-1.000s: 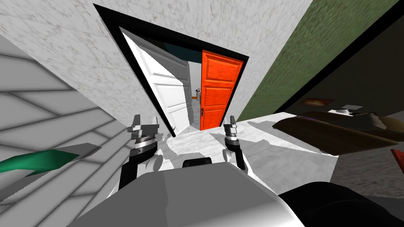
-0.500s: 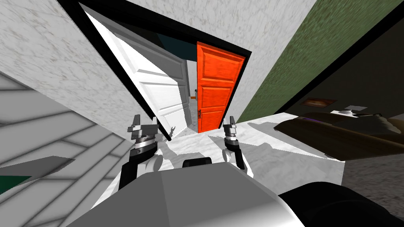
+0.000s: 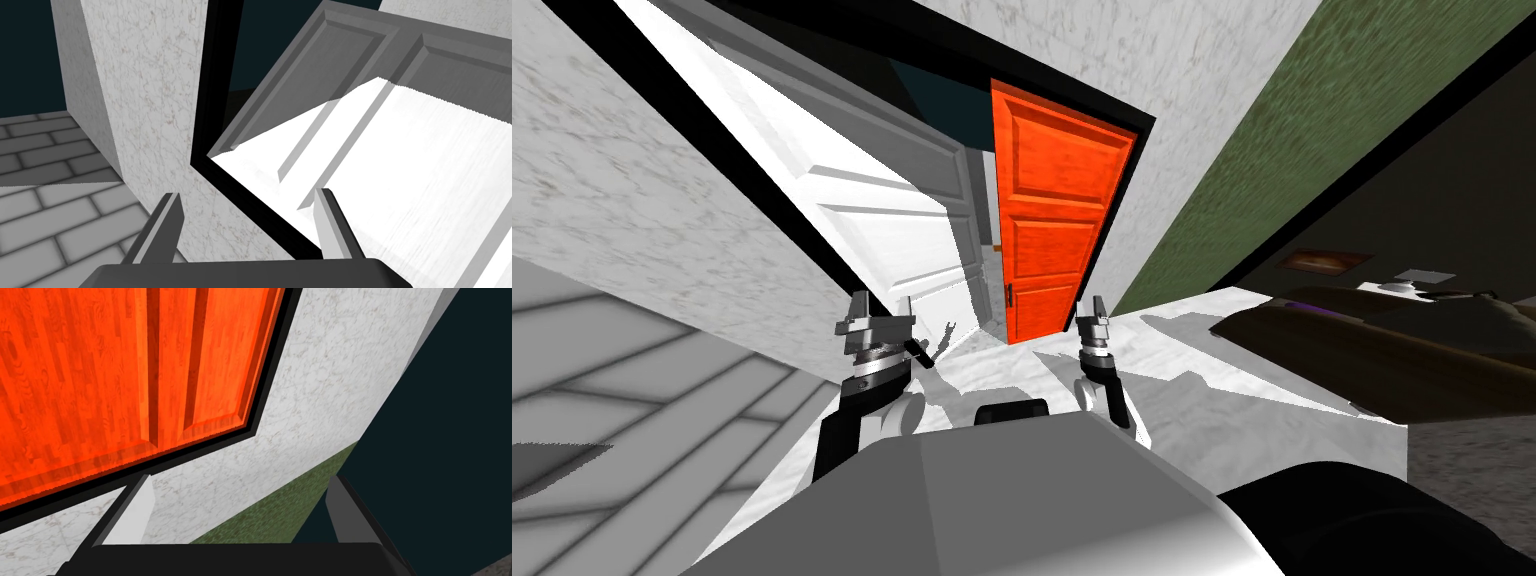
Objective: Push the door open
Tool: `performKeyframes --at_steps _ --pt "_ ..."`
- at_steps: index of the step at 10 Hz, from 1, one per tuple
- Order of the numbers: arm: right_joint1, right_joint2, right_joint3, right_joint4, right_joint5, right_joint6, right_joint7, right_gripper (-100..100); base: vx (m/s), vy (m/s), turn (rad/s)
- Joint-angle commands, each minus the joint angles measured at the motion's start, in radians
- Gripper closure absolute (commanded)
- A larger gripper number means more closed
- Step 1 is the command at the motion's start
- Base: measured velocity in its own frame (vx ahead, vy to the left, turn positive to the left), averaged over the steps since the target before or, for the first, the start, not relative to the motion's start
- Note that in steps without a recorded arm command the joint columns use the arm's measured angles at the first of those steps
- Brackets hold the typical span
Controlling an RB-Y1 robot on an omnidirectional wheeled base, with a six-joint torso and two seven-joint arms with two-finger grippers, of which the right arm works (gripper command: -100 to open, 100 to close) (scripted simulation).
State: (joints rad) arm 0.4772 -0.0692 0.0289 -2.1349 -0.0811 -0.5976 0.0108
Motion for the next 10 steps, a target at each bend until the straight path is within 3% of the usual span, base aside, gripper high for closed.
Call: performKeyframes --at_steps 1,10 --pt "-0.003 -0.004 0.005 0.012 -0.01 -0.005 -0.012 -100 0.195 -0.126 0.013" --pt "-0.029 -0.026 0.039 0.107 -0.085 -0.037 -0.094 -100 0.195 -0.145 0.021"
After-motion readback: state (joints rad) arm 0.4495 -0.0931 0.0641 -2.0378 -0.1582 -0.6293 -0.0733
